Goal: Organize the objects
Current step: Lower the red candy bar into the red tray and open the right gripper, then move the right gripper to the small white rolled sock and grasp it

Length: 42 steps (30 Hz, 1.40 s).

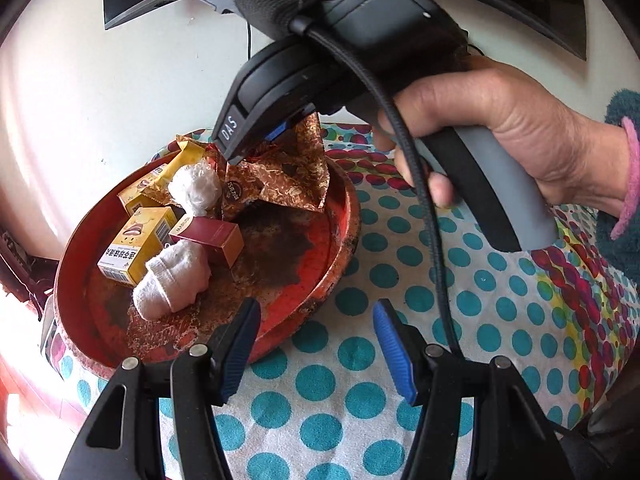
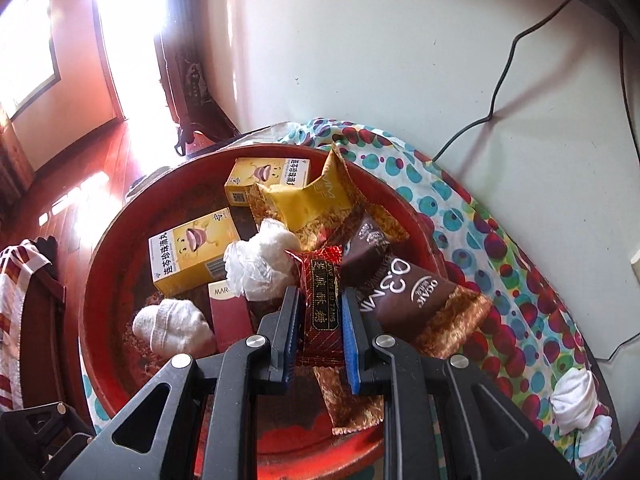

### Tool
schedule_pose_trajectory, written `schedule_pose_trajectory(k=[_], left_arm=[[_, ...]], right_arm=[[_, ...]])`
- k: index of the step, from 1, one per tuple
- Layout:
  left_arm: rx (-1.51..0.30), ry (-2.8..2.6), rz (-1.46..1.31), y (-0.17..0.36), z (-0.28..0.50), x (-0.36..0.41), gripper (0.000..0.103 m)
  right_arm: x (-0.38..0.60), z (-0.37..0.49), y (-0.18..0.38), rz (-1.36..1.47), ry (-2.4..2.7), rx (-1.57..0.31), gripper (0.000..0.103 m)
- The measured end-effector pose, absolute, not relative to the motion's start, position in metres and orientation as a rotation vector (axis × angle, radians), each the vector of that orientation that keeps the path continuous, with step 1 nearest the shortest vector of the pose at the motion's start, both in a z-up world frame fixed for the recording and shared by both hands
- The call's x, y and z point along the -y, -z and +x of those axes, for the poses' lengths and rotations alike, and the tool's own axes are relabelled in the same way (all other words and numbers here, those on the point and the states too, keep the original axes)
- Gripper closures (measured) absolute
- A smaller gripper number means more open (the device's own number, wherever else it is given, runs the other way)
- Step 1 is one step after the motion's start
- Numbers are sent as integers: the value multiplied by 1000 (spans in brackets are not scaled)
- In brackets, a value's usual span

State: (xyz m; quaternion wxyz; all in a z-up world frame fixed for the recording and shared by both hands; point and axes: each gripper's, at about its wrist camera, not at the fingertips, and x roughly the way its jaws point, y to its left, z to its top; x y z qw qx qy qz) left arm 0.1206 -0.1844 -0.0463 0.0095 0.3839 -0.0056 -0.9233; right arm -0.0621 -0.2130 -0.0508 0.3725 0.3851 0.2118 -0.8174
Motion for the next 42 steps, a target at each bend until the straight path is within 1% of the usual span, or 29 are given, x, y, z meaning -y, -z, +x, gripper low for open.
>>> schedule_pose_trajectory(k=[6, 9, 11, 12, 13, 14, 20, 24, 29, 31, 32, 33, 38, 42], left_arm=[[12, 2891, 1203, 46, 122, 183, 43], [30, 2891, 1211, 47, 121, 180, 43], [34, 2895, 1212, 48, 119, 182, 43], [35, 2900, 1210, 48, 119, 181, 43], [34, 2904, 1206, 47, 118, 182, 43], [31, 2909, 1203, 47, 118, 183, 43], [12, 2933, 1203, 46, 118, 182, 43], [21, 2944, 1198, 45, 118, 179, 43], [70, 2944, 1194, 45, 119, 171, 43], [79, 2949, 1186, 43, 121, 168, 43], [84, 2950, 1183, 43, 121, 167, 43], [89, 2951, 1181, 42, 121, 166, 43], [82, 2958, 1200, 41, 123, 159, 43], [4, 2958, 1199, 39, 121, 158, 43]], right_arm=[[224, -62, 56, 963, 2091, -577, 83], [222, -59, 55, 944, 2097, -590, 80], [219, -54, 53, 915, 2087, -593, 58], [218, -50, 52, 895, 2097, -601, 35], [215, -45, 49, 870, 2117, -609, 21], [211, -42, 46, 850, 2124, -602, 20], [177, -29, 31, 855, 2173, -563, 20], [128, -26, 17, 867, 2275, -472, 20], [57, -20, 4, 897, 2460, -405, 18], [25, -19, 2, 922, 2511, -334, 14], [10, -18, 2, 927, 2546, -307, 13], [-5, -21, 3, 940, 2579, -276, 8], [-78, -34, 20, 1041, 2736, -97, 8], [-110, -32, 42, 1099, 2775, -88, 8]])
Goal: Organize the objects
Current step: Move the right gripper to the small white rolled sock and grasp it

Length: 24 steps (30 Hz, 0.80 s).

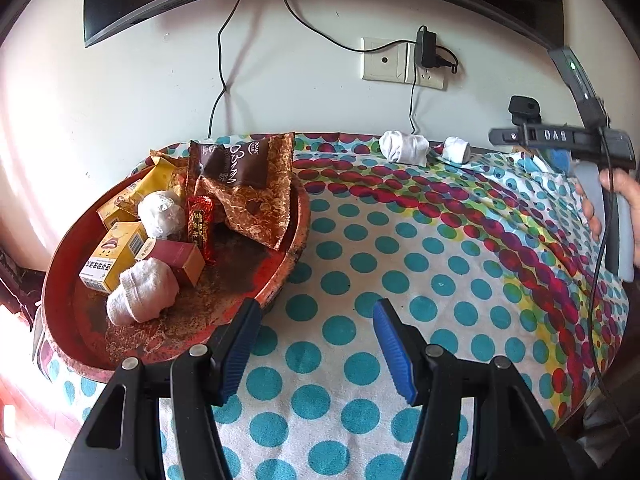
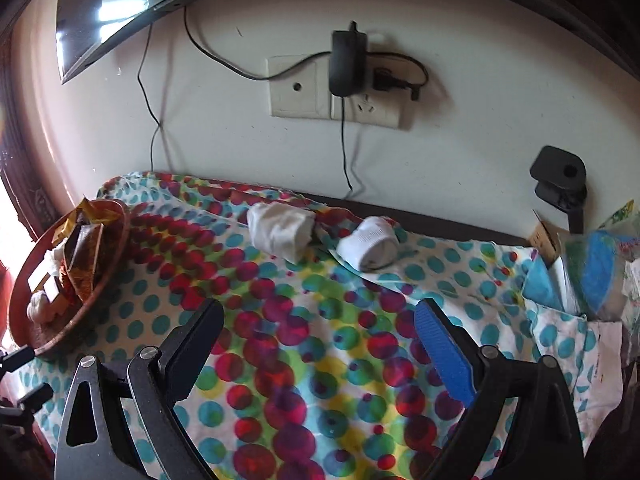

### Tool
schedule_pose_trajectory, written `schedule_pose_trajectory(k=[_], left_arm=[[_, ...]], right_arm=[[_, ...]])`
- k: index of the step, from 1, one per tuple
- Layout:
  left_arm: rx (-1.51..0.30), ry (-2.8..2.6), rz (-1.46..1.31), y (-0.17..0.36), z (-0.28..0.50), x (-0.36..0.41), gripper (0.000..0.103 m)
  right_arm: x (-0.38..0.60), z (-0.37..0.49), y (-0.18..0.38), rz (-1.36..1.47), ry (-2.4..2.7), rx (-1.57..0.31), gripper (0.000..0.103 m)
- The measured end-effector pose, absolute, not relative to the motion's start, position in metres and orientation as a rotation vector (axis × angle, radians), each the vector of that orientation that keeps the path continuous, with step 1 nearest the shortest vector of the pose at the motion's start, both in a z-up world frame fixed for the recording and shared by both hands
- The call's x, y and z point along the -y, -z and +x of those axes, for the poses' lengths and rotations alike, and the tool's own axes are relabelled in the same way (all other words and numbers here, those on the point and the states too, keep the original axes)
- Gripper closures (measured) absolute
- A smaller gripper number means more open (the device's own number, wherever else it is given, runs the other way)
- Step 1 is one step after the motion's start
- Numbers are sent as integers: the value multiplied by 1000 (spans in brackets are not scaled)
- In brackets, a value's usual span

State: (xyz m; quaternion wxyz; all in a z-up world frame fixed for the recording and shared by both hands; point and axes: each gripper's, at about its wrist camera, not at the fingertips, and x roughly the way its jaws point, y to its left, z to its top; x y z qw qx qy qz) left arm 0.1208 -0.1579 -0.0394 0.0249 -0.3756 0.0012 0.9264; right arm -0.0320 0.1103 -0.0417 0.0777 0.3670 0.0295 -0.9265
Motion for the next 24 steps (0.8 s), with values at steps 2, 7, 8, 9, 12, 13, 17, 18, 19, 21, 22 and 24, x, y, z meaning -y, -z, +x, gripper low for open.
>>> schedule_pose_trajectory(k=[2, 7, 8, 9, 12, 13, 17, 18, 19, 21, 22, 24], left_arm=[[17, -2862, -1174, 38, 119, 154, 43], [-37, -2868, -1194, 28, 110, 135, 43], [-25, -2856, -1181, 24, 107, 131, 43], [-7, -2844, -1159, 21, 102, 127, 43], [6, -2824, -1137, 10, 83, 112, 43], [3, -2811, -1140, 7, 76, 107, 43], [-47, -2816, -1146, -4, 57, 88, 43], [-62, -2817, -1153, -5, 53, 84, 43], [-74, -2819, -1161, -6, 48, 81, 43], [-78, -2811, -1175, -5, 38, 74, 43], [-80, -2808, -1183, -5, 33, 71, 43], [-92, -2801, -1205, -2, 25, 64, 43]], right_arm=[[-121, -29, 52, 1113, 2784, -94, 8], [-141, -19, 72, 1155, 2764, -73, 8], [-145, -19, 76, 1167, 2756, -59, 8], [-149, -18, 79, 1177, 2752, -50, 8], [-159, -16, 84, 1194, 2757, -32, 8], [-164, -15, 84, 1194, 2760, -18, 8], [-182, -14, 82, 1184, 2773, 27, 8], [-186, -15, 81, 1182, 2777, 36, 8], [-190, -16, 80, 1178, 2781, 43, 8], [-198, -18, 79, 1174, 2790, 51, 8], [-201, -18, 78, 1171, 2792, 56, 8], [-208, -18, 77, 1167, 2795, 71, 8]])
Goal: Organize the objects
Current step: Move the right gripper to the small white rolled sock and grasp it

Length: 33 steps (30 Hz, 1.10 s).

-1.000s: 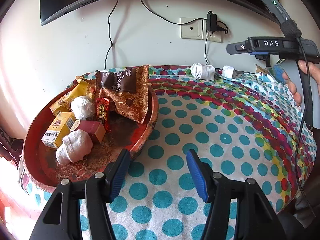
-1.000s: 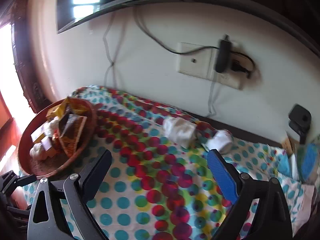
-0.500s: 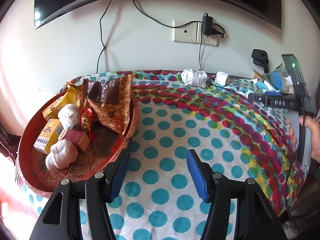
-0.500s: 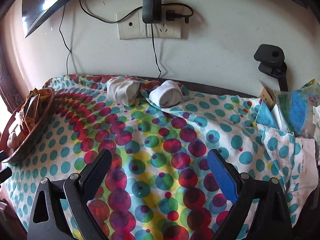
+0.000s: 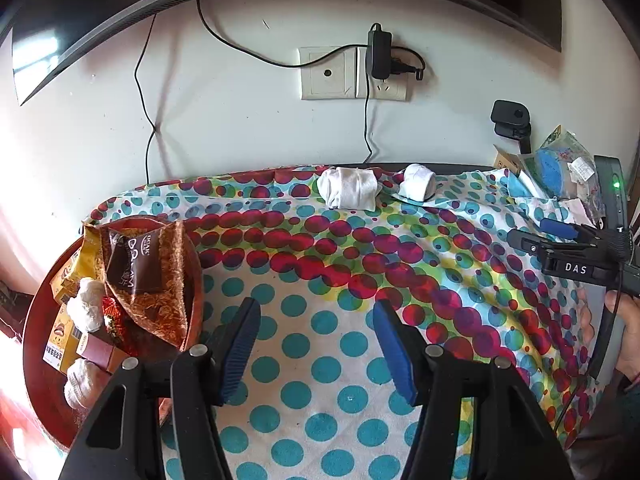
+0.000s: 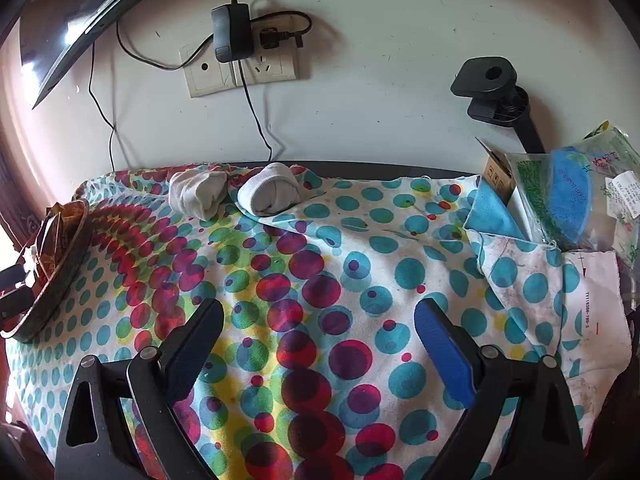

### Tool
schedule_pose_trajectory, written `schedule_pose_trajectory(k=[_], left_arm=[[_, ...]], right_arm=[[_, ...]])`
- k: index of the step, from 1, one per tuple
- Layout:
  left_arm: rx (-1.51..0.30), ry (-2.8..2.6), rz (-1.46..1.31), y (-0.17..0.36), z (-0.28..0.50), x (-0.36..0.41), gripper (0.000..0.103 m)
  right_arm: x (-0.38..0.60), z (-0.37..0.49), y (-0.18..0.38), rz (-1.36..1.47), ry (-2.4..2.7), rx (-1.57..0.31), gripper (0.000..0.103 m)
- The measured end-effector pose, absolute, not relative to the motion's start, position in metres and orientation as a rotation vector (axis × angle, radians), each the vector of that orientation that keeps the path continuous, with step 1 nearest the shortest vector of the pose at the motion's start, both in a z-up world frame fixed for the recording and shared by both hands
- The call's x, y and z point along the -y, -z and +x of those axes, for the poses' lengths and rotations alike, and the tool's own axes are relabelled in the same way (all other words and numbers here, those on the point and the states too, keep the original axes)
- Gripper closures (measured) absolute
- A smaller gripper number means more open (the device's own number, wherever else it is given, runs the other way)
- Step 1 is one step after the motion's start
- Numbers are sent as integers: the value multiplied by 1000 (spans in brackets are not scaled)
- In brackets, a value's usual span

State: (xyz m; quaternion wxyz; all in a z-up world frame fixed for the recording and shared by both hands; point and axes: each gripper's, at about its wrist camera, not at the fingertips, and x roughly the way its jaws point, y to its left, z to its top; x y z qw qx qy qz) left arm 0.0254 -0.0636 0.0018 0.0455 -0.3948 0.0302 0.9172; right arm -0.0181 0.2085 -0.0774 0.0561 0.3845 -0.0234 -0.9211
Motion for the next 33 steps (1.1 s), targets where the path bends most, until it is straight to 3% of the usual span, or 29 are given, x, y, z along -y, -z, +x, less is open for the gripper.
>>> schedule_pose_trajectory(k=[12, 20, 29, 32, 33], left_arm=[[-211, -2779, -1262, 18, -16, 23, 43], [-212, -2746, -1303, 39, -52, 15, 43], [-208, -2745, -1306, 55, -86, 15, 43], [-176, -2756, -1286, 59, -89, 21, 43], [-165, -2759, -1277, 61, -89, 23, 43]], right_arm=[[-221, -29, 87, 1143, 2769, 44, 8], [-180, -71, 90, 1103, 2685, -80, 8], [-137, -128, 89, 1101, 2594, -79, 10], [-128, -143, 92, 1107, 2594, -107, 14], [-127, -148, 94, 1117, 2588, -100, 21]])
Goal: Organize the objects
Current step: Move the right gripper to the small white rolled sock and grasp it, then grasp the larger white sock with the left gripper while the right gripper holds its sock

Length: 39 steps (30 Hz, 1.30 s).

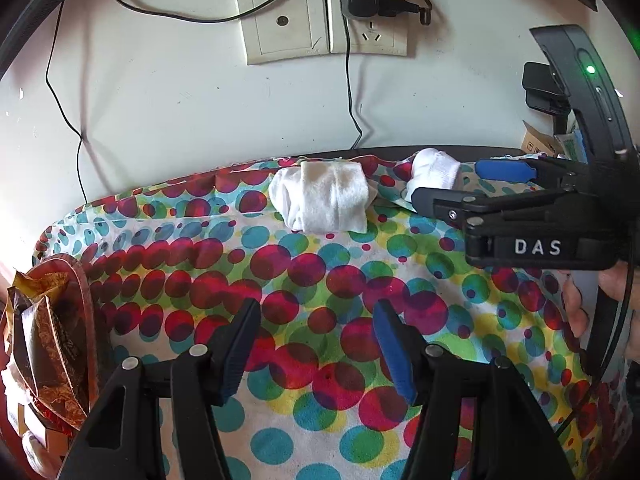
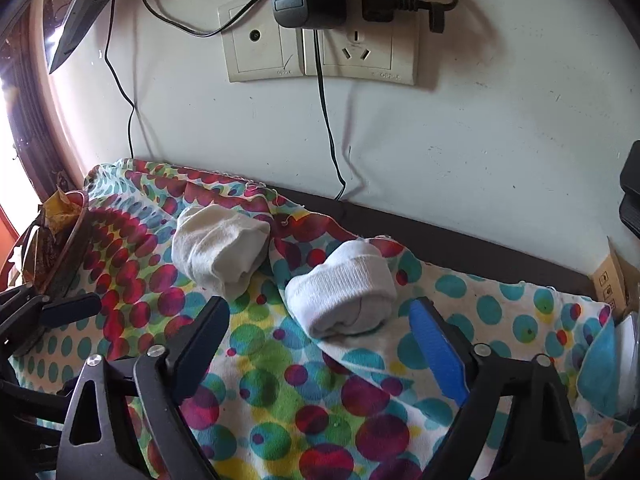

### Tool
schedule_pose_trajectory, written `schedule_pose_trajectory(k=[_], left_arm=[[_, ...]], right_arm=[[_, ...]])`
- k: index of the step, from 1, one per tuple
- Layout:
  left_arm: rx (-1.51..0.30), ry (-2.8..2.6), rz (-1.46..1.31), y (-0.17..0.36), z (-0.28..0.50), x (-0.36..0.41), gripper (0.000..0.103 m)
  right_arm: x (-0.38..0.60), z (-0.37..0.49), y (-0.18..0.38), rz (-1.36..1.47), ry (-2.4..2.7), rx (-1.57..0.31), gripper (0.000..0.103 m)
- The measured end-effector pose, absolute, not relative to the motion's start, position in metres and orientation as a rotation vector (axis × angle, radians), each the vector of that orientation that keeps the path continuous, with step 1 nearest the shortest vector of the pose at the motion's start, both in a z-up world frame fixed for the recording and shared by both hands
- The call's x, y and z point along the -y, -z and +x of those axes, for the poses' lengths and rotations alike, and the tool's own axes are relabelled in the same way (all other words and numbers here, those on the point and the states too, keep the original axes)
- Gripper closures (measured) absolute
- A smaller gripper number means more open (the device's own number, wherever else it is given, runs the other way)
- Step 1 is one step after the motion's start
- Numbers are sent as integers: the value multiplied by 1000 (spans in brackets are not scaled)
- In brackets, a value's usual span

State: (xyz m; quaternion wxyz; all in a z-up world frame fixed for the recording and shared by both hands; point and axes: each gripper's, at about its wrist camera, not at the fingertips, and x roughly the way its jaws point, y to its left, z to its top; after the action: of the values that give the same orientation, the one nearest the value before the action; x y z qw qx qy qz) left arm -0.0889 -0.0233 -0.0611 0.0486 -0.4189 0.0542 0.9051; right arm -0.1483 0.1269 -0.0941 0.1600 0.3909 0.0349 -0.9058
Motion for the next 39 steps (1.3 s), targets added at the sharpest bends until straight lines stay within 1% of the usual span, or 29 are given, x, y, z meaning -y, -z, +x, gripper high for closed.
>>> schedule_pose_trajectory(k=[1, 3, 5, 8, 9, 16, 28, 34, 39], left_arm=[[-156, -2757, -1275, 63, -89, 26, 43], [-141, -2754, -1276, 67, -90, 32, 43], [-118, -2758, -1276, 71, -91, 38, 43], [-78, -2761, -1271, 74, -93, 44, 43], [-71, -2765, -1266, 75, -94, 45, 43], [-52, -2764, -1254, 77, -102, 44, 43], [-8, -2729, -1222, 78, -129, 30, 43], [-34, -2752, -1202, 78, -145, 23, 43], [-42, -2763, -1198, 79, -160, 19, 43]], right_arm=[[-126, -154, 96, 1129, 2580, -87, 24], [-124, -160, 101, 1142, 2584, -79, 24], [-123, -165, 104, 1150, 2596, -89, 28], [-125, -168, 108, 1155, 2606, -72, 38], [-126, -168, 109, 1163, 2604, -66, 43], [-126, -162, 108, 1136, 2614, -61, 47], [-146, -104, 108, 1149, 2614, -41, 48], [-153, -87, 111, 1178, 2611, -15, 48], [-145, -88, 113, 1204, 2606, -80, 49]])
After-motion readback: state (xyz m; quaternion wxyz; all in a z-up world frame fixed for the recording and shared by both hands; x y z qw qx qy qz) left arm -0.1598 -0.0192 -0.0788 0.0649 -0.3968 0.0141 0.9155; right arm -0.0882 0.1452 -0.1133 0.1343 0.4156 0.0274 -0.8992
